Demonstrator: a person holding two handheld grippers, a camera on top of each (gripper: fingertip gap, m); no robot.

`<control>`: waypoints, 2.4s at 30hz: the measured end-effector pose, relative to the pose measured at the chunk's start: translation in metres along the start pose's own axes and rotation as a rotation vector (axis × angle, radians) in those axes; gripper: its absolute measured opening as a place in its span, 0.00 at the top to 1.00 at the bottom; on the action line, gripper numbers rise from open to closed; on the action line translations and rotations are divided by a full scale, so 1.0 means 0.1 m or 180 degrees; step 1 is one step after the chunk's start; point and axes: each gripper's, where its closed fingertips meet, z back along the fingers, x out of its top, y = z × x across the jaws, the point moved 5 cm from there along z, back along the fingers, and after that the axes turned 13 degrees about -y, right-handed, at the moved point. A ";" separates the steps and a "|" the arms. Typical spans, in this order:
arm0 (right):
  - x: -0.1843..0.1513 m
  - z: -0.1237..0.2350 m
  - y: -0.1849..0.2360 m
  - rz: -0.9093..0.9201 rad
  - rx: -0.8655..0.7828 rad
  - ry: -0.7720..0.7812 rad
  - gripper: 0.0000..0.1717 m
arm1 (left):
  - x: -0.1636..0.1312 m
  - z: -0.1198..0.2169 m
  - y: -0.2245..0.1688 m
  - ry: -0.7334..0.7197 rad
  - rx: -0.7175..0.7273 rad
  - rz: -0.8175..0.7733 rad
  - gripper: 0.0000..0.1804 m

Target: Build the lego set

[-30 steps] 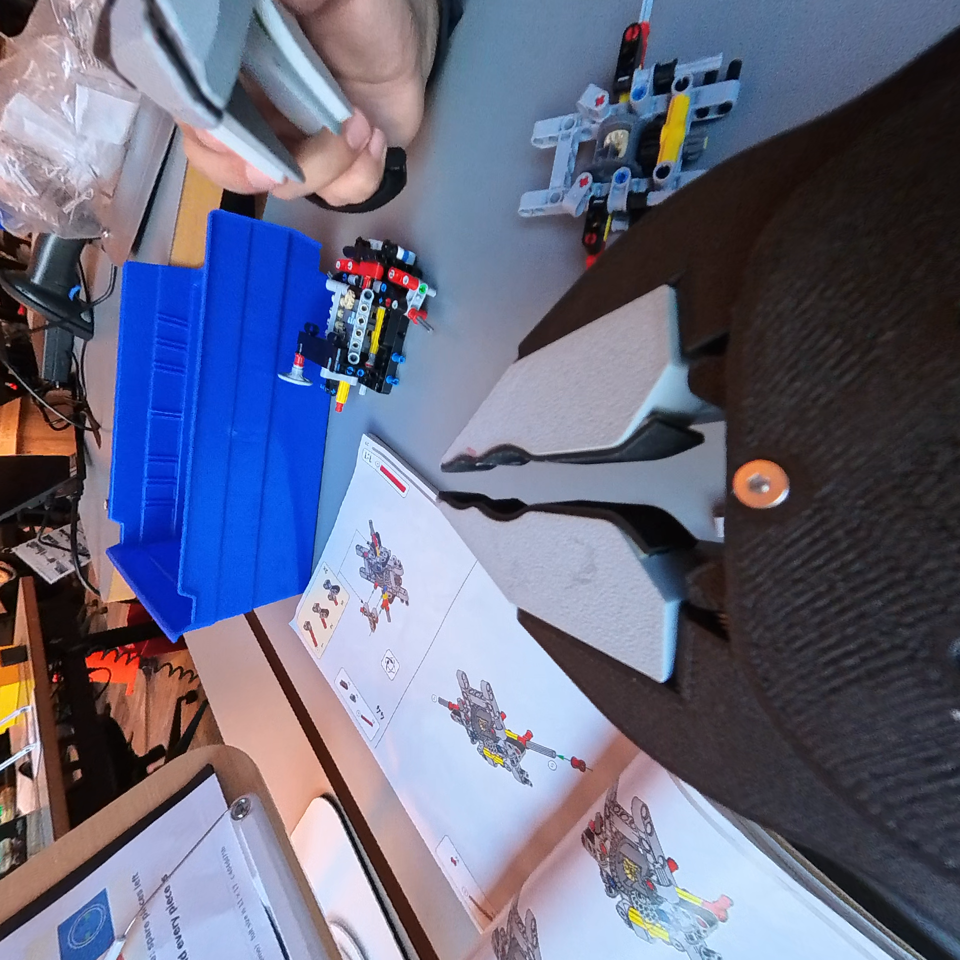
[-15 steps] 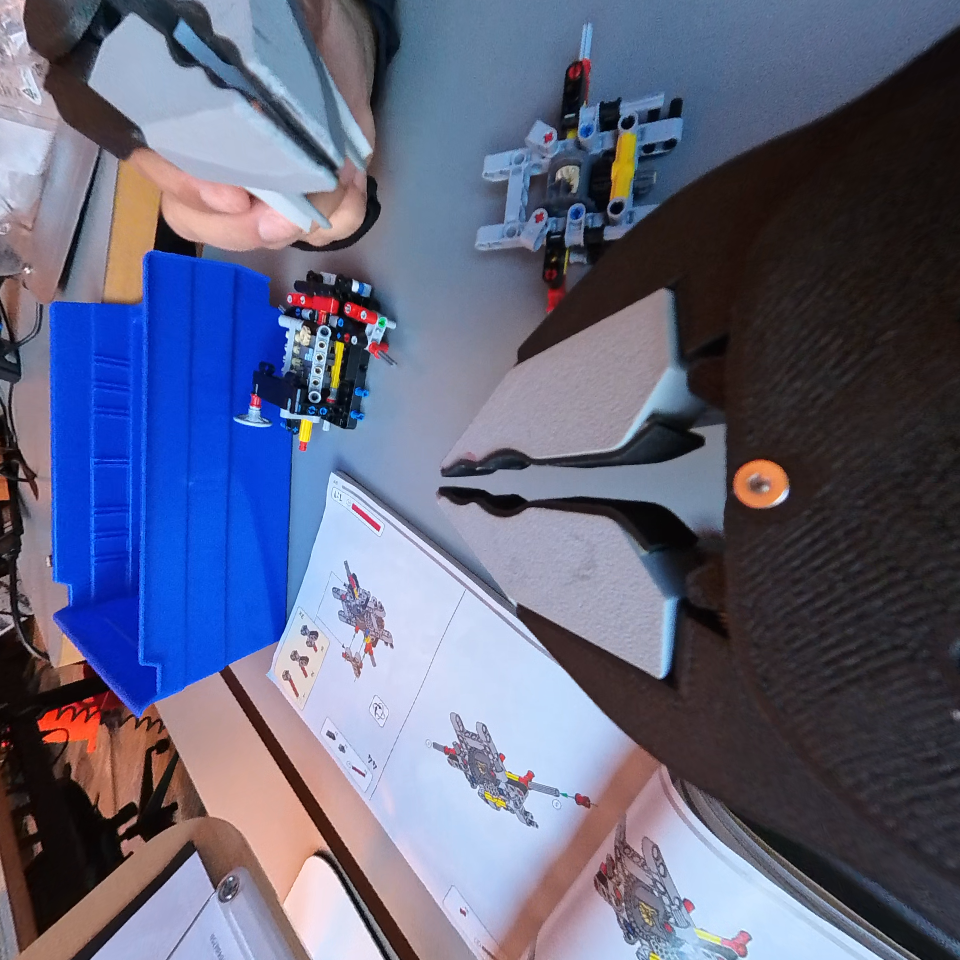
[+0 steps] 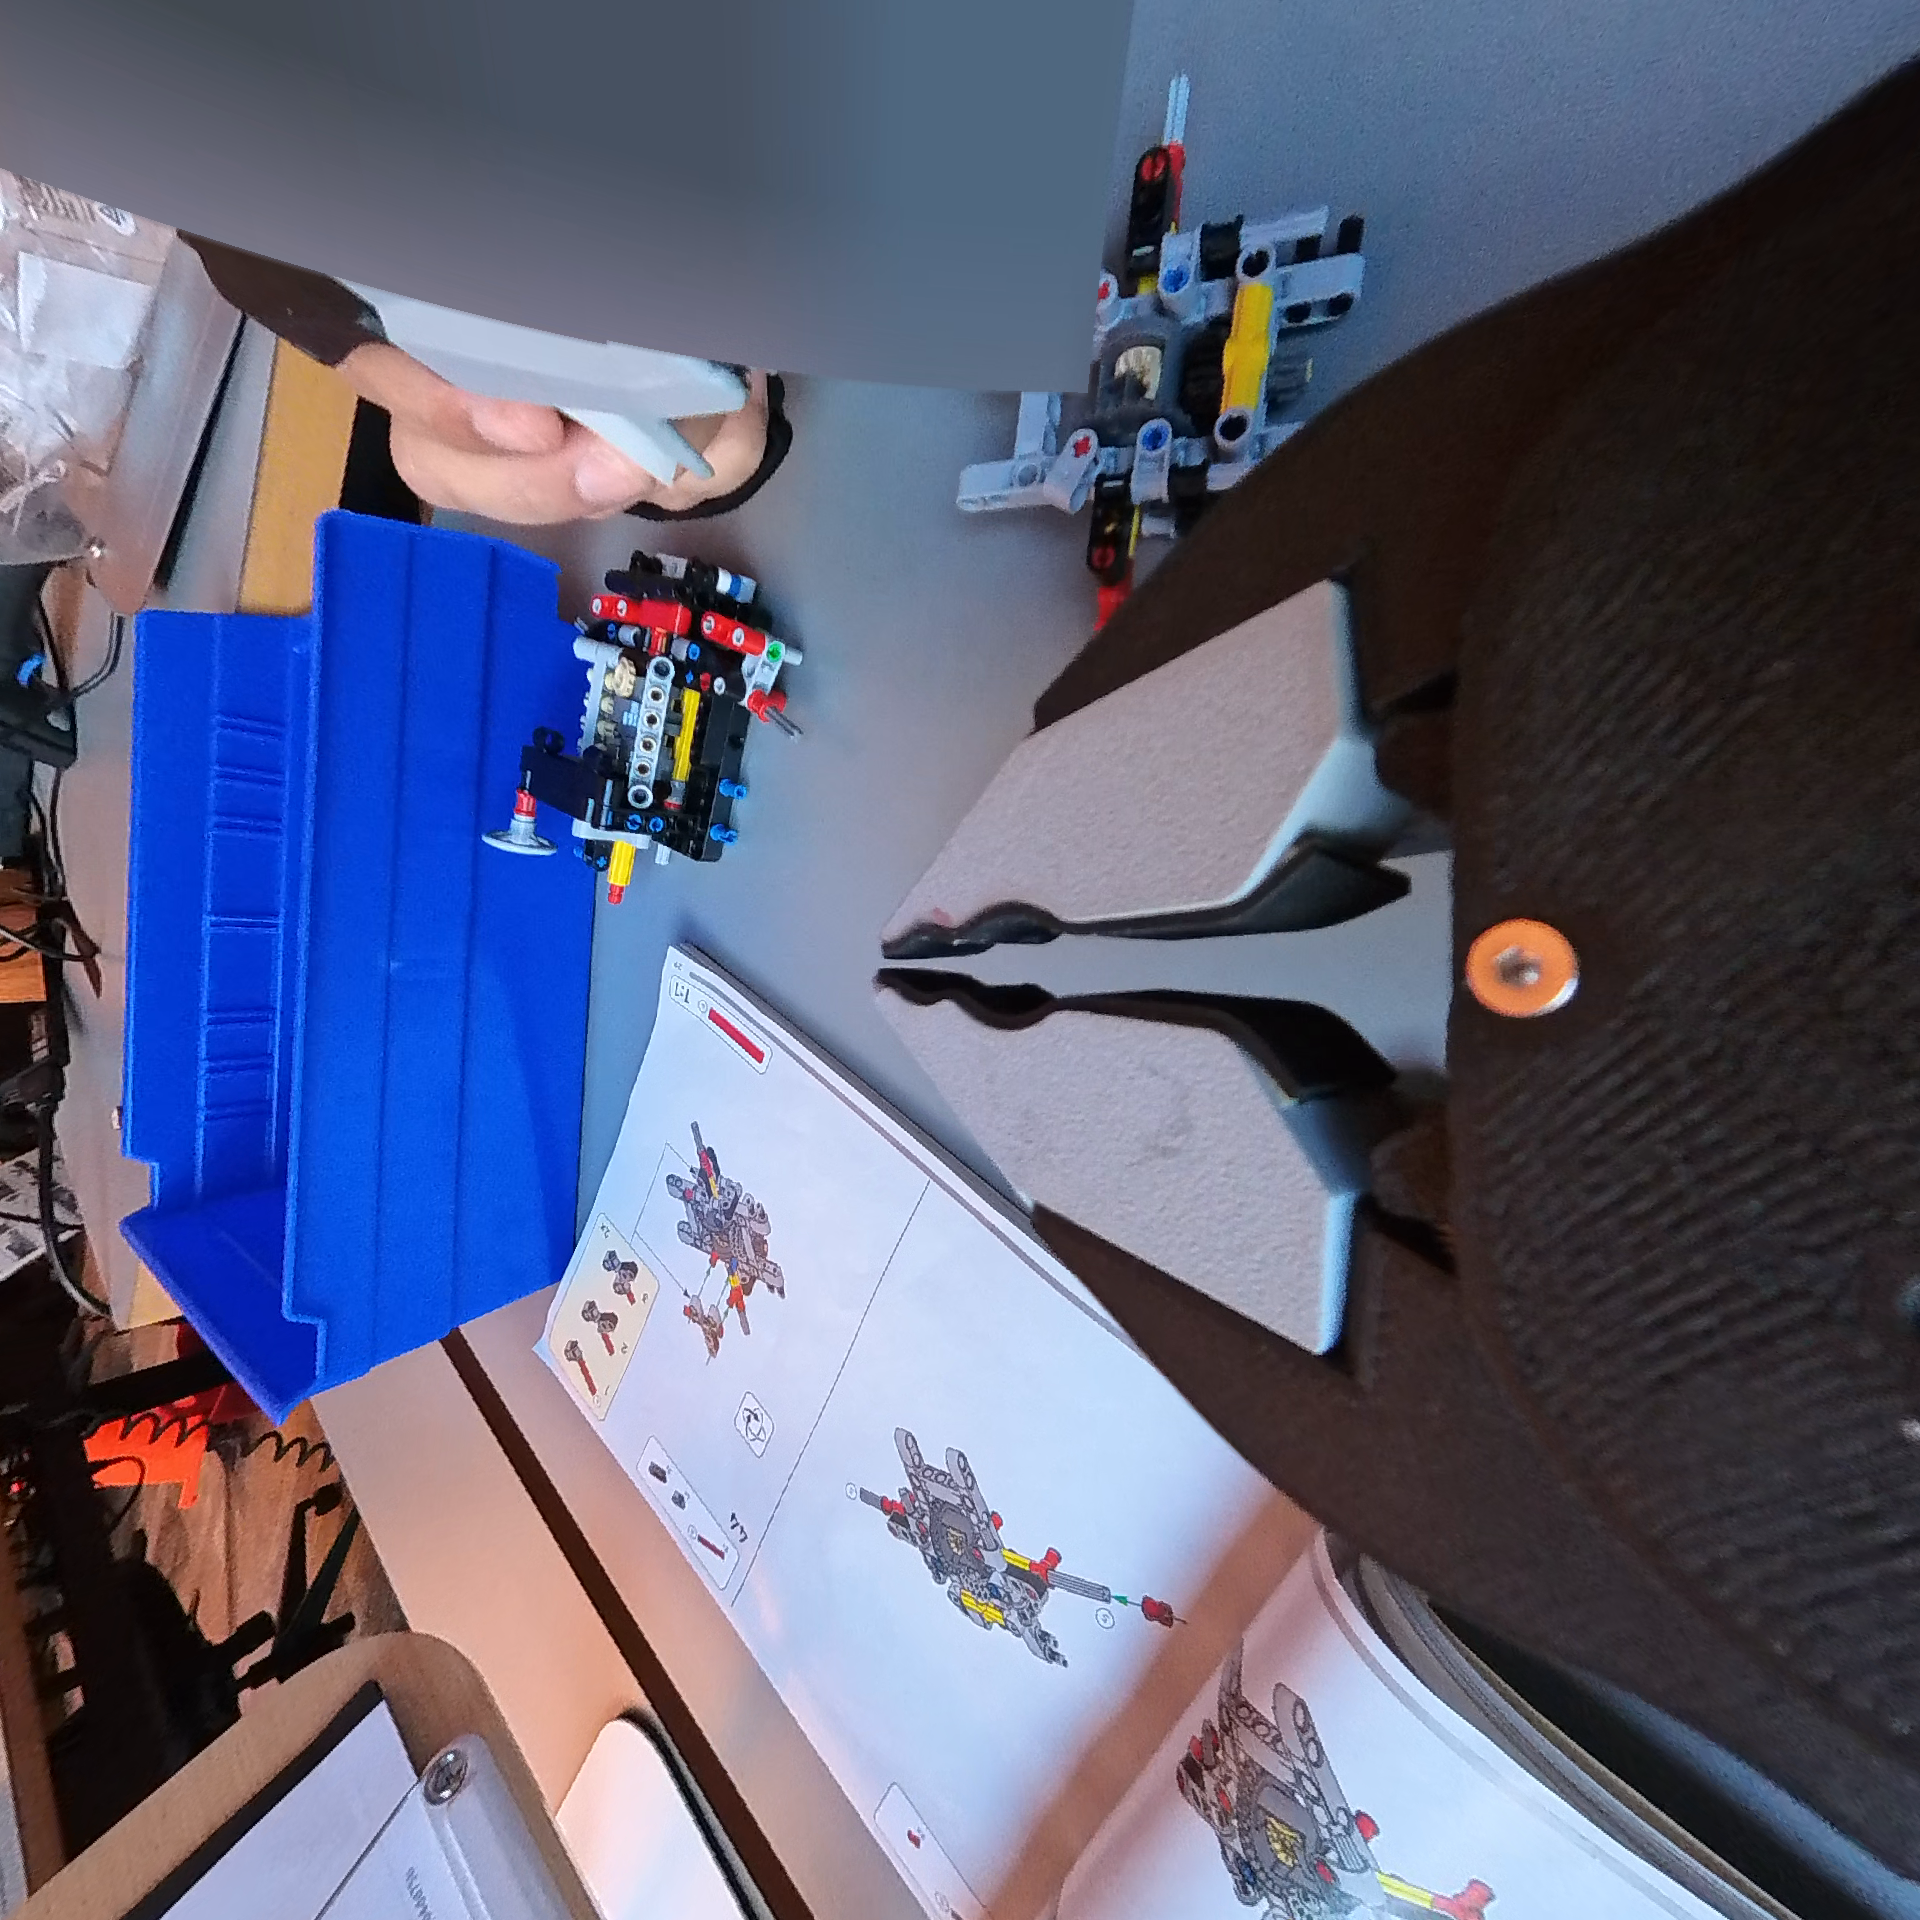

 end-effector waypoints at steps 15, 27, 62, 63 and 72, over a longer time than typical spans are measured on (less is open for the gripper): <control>-0.13 0.02 0.34 -0.0058 0.1090 0.0573 0.83 | 0.01 0.02 0.03 -0.0004 0.0036 -0.0010 1.00; -0.51 0.29 0.45 -0.0070 0.1603 0.1599 0.80 | 0.01 0.03 0.07 -0.0004 0.0085 -0.0017 1.00; -0.70 0.17 0.35 -0.0100 0.1266 0.1693 0.94 | 0.00 0.02 0.06 0.0014 0.0068 -0.0024 1.00; -0.69 0.17 0.35 -0.0110 0.1269 0.1680 0.94 | 0.00 0.02 0.05 0.0012 0.0066 -0.0022 1.00; -0.64 0.18 0.36 -0.0122 0.1327 0.1570 0.93 | 0.01 0.03 0.05 -0.0002 0.0072 -0.0031 1.00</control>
